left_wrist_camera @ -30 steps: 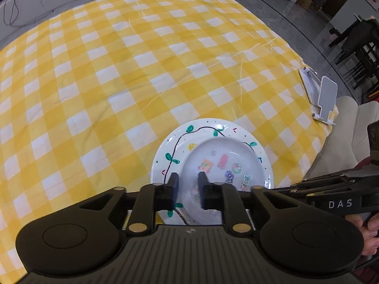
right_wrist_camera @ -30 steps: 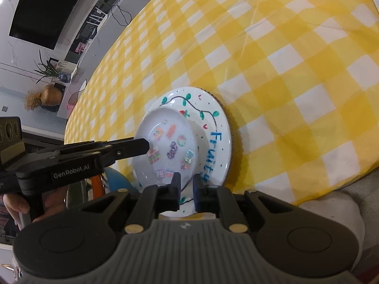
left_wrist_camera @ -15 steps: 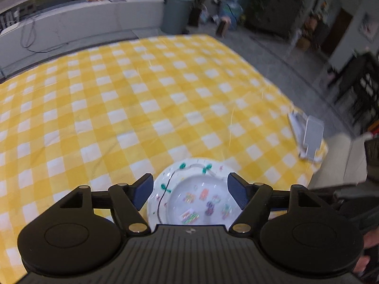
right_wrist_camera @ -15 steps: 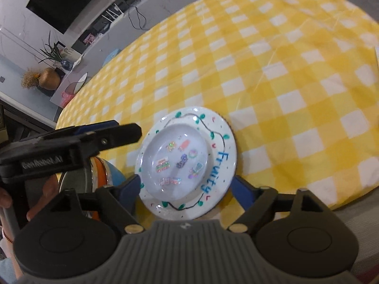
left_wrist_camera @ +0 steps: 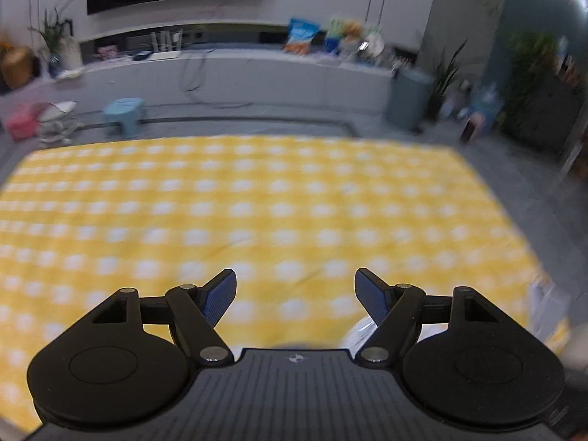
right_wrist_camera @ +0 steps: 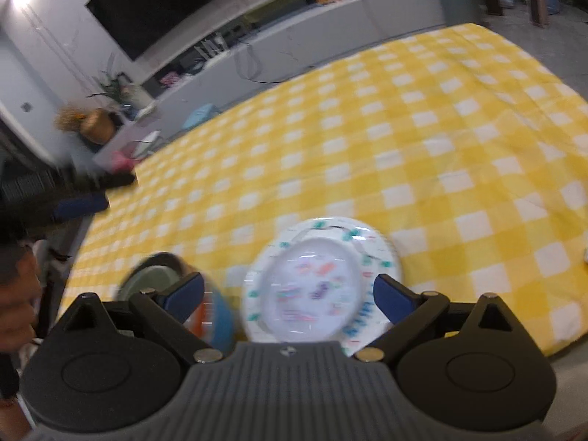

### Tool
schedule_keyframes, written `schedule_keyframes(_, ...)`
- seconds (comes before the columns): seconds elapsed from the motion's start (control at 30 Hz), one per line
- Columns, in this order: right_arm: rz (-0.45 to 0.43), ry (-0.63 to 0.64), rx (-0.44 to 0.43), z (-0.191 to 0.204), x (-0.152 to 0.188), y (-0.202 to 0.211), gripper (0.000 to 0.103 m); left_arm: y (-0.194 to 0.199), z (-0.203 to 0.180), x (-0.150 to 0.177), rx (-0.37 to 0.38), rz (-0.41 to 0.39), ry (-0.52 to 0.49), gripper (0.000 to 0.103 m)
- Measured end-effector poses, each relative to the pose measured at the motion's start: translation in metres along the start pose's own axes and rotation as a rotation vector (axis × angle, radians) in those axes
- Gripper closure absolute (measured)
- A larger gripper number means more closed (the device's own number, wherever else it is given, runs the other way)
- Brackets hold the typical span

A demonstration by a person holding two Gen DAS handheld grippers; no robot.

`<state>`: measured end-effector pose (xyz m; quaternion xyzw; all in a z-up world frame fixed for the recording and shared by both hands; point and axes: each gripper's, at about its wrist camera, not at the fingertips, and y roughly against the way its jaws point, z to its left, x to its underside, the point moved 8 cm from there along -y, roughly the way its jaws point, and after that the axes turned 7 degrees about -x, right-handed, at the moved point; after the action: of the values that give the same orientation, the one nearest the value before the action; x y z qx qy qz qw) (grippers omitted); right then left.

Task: Organize plates and bowls
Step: 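Open both grippers to release the sticker plate, then grasp the rim of the nested steel bowls with both grippers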

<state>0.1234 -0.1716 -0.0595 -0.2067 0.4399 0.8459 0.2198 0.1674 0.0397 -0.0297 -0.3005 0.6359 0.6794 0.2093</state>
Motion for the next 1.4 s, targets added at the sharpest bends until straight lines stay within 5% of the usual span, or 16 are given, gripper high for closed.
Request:
schedule_keyframes(0.17, 0.015, 0.030, -0.107, 0.039, -0.001, -0.006, 0.015, -0.008, 0.024, 0.038, 0.032, 0.129, 0.022, 0.017)
schedule_keyframes(0.4, 0.157, 0.069, -0.083, 0.058, 0.028, -0.039, 0.038, -0.030, 0.024, 0.056, 0.059, 0.179, -0.008, 0.018)
schedule_keyframes(0.73, 0.278, 0.041, -0.112, 0.065, 0.047, -0.087, 0.046, -0.043, 0.035, 0.092, 0.086, 0.262, 0.018, 0.018)
schedule_keyframes(1.2, 0.273, -0.002, -0.101, 0.054, 0.054, -0.104, 0.047, -0.056, 0.050, 0.101, 0.121, 0.329, 0.243, 0.014)
schedule_keyframes(1.4, 0.251, 0.012, -0.059, 0.057, 0.056, -0.109, 0.050, -0.056, 0.048, 0.105, 0.163, 0.341, 0.303, 0.026)
